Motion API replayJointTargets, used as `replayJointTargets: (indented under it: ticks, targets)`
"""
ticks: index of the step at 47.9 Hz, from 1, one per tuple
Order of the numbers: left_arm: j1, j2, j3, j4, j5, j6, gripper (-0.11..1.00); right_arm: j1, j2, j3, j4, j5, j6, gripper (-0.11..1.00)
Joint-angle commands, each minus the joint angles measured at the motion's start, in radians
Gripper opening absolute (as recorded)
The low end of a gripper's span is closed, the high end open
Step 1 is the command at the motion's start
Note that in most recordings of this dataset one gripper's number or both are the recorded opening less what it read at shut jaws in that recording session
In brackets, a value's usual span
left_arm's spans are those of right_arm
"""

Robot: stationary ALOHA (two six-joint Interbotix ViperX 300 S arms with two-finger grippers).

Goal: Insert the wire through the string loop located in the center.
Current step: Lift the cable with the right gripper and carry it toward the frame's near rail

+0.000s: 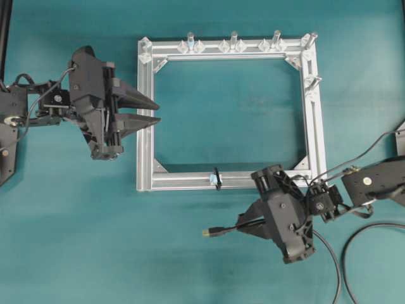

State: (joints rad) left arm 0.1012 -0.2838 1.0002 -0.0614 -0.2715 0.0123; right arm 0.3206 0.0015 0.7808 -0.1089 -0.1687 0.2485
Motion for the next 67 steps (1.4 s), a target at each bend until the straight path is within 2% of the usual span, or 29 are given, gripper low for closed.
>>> replayJointTargets:
  ticks: [1,15,25,37,50,67]
  targets:
    - [-0.006,-0.015,-0.006,0.003,-0.003,-0.002,0.35,0.005,-0.038,-0.006,0.002,0.026,0.002,0.1]
    - [-0.02,-0.015,-0.006,0.003,-0.005,-0.002,0.35,0.005,-0.112,0.069,0.002,0.072,0.003,0.1]
    - [-0.023,-0.015,-0.003,0.003,-0.003,-0.002,0.35,-0.002,-0.199,0.141,0.003,0.109,0.038,0.1]
    - [-0.025,-0.015,-0.002,0.003,-0.003,-0.003,0.35,-0.066,-0.267,0.199,0.003,0.115,0.067,0.1]
    - [-0.029,-0.015,-0.005,0.003,-0.005,-0.003,0.35,-0.14,-0.275,0.21,0.0,0.114,0.067,0.1]
    - [-0.038,-0.015,-0.002,0.003,-0.003,-0.003,0.35,-0.158,-0.258,0.219,-0.002,0.11,0.067,0.1]
